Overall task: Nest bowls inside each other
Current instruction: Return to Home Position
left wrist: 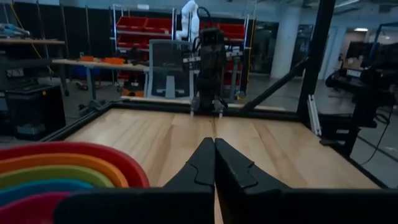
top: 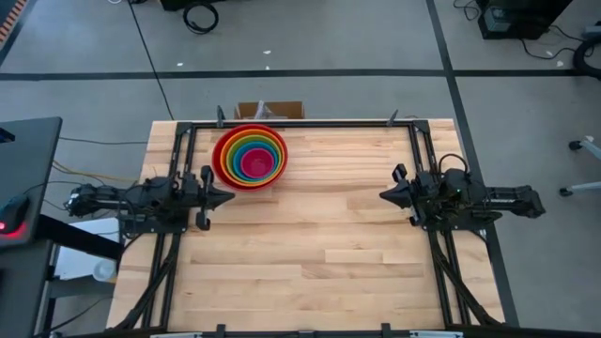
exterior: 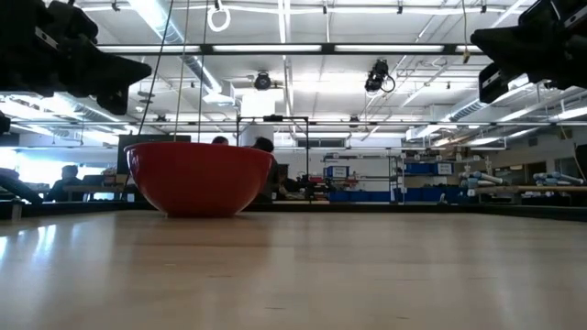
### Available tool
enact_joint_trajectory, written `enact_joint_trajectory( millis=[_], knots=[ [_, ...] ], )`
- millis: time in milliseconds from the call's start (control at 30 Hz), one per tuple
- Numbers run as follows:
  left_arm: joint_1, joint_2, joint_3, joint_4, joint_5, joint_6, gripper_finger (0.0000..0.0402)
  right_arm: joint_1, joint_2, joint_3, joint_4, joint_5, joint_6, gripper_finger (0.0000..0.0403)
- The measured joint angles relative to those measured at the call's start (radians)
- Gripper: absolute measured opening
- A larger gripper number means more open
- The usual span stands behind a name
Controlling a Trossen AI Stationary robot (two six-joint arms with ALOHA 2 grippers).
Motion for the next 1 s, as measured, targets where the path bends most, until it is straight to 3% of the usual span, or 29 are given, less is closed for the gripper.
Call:
enact_joint_trajectory(
  millis=[1000],
  knots=[
    [-0.002, 0.001, -0.006, 0.004, 0.0, -0.027, 0.0004, 0.0, 0.001, 0.0, -0.001, 0.023, 0.004, 0.0031]
  ],
)
